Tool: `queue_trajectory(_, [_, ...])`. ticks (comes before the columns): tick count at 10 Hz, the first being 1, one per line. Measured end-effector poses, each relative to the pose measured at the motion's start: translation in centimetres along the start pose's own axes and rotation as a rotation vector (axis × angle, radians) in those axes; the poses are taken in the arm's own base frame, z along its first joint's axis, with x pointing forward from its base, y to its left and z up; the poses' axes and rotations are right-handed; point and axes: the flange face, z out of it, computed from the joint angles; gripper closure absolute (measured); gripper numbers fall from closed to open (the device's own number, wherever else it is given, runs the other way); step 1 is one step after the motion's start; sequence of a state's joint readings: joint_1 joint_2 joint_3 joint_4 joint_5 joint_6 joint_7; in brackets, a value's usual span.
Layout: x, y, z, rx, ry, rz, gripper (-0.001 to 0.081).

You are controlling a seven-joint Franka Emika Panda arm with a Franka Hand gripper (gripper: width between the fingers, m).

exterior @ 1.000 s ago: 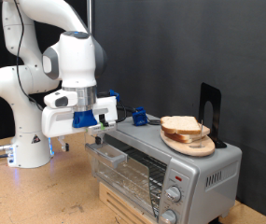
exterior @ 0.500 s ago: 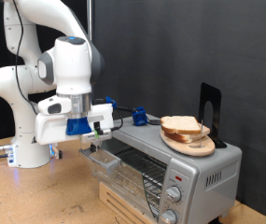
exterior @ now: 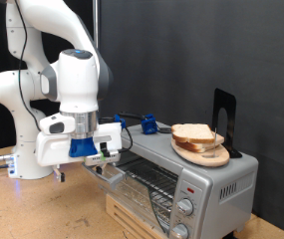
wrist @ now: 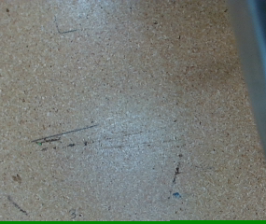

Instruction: Make a piece of toast with the oven

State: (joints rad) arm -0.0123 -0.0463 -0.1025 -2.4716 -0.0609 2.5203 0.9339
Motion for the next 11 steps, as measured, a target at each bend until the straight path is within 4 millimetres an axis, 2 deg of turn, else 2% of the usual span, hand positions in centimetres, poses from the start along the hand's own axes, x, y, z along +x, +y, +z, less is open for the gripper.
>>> queue_trajectory(11, [1.07,0.86,0.94,-0.025,0.032,-0.029,-0.0002])
